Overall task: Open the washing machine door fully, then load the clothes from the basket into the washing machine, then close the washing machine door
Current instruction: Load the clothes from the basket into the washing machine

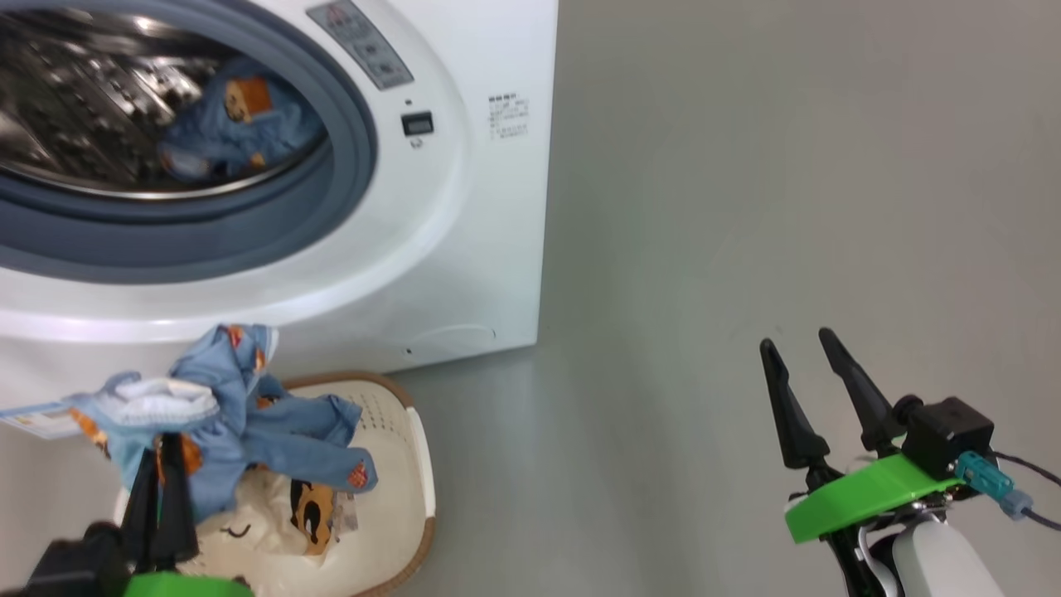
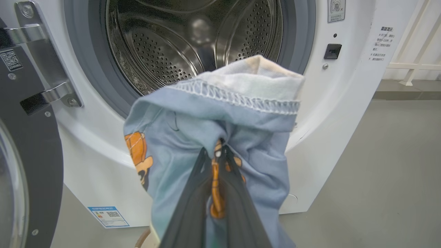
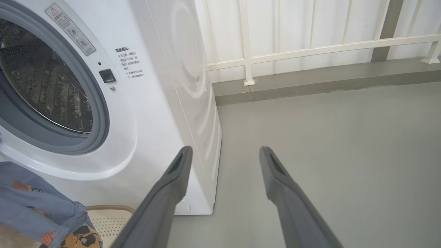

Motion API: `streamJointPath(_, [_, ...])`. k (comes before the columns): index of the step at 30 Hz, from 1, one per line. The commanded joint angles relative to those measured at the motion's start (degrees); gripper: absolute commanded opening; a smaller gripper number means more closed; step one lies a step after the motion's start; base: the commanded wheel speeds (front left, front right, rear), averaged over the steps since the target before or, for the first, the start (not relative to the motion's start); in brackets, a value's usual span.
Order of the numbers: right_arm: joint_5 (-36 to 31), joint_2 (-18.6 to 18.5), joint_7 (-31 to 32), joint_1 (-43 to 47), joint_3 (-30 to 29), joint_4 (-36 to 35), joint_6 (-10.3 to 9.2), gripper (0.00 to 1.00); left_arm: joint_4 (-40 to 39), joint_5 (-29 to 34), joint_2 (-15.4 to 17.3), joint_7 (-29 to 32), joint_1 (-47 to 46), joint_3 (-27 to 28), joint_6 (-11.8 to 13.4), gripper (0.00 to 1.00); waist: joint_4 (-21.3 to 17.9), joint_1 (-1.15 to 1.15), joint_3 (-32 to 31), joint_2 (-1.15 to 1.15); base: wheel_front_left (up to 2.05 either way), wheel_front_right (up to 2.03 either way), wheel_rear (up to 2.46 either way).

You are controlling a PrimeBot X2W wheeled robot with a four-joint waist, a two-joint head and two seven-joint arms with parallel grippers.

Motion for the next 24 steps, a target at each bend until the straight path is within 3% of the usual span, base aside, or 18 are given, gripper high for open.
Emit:
streamJointPath(1, [-0.72, -0.34, -0.27, 1.03, 1.14, -1.34, 0.36, 1.0, -2.69, 0.58, 0.6, -0.7, 0.97, 2.21, 0.55, 0.0, 0.85, 0.0, -2.86, 0.0, 0.0, 0.0, 0.0])
streamJointPath(15, [-2.16, 0.26, -0.27, 5.01, 0.56, -2.34, 0.36, 1.0, -9.17, 0.83, 0.3, -0.7, 10.21, 3.02, 1.8, 0.0, 1.0, 0.0, -8.54, 0.0, 0.0, 0.0, 0.0])
streamJointPath(24, [-3.02, 0.75, -0.27, 6.45, 0.27, -2.91, 0.36, 1.0, -10.39, -0.74, 0.28, -0.7, 13.28, 2.34, 4.09, 0.0, 1.23, 0.0, -9.98, 0.0, 0.0, 0.0, 0.0])
